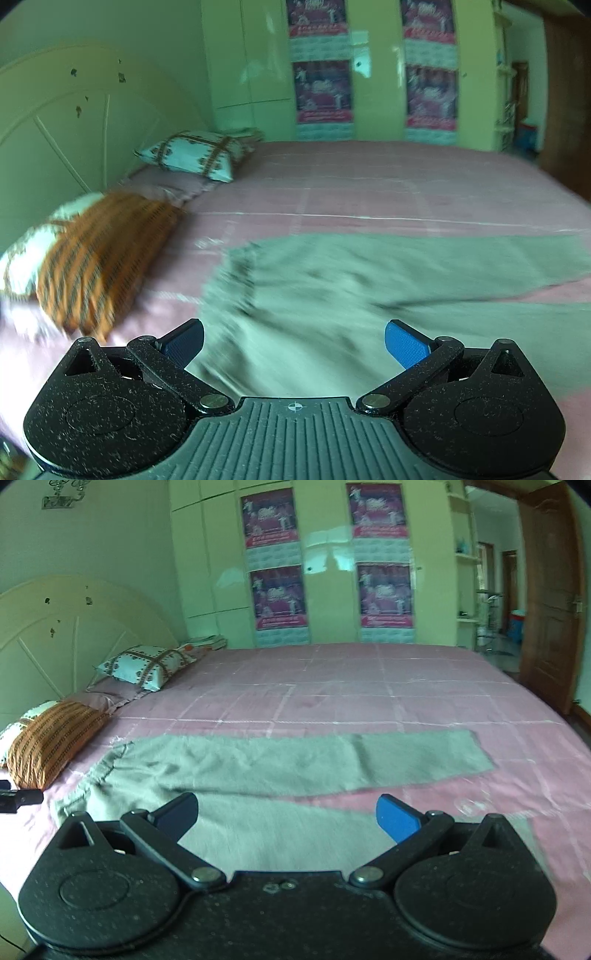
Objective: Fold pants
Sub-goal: 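Lower both grippers to the pant leg cuffs and close on them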
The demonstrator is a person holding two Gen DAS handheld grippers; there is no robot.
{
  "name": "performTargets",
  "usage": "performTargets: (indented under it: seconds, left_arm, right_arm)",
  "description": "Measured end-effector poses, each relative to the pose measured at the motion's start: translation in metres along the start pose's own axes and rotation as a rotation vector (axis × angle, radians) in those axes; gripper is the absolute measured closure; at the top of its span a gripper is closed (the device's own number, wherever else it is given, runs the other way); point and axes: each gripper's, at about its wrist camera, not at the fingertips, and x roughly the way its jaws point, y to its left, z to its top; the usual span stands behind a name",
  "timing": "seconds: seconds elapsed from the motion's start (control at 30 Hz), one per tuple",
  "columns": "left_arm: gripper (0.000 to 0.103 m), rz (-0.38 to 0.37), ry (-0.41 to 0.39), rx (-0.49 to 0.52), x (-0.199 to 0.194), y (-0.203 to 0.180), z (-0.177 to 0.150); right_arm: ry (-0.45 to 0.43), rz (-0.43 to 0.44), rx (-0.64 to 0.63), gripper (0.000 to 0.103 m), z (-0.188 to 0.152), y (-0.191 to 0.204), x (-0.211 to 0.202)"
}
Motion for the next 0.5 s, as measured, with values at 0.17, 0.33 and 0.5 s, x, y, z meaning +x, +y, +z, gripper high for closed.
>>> performTargets:
  seconds: [0.17, 0.33, 0.5]
  left_arm:
    - [0.02, 0.067, 0.096, 0.011, 0.121, 0.042, 0.04]
    - [0.033, 0.053, 0.185, -0.057, 0.225, 0.072, 0.056]
    - [0.033, 0.048, 0.239, -0.052, 0.303, 0.081, 0.063]
  right_arm:
    - [0.054, 0.027, -0.093, 0.022, 0.036, 0.003, 0.097]
    - [0.123, 0.024, -0.156, 0.034, 0.055, 0.001, 0.2]
    - [0.152, 0.015, -0.201, 0.037, 0.068, -0.009, 0.285]
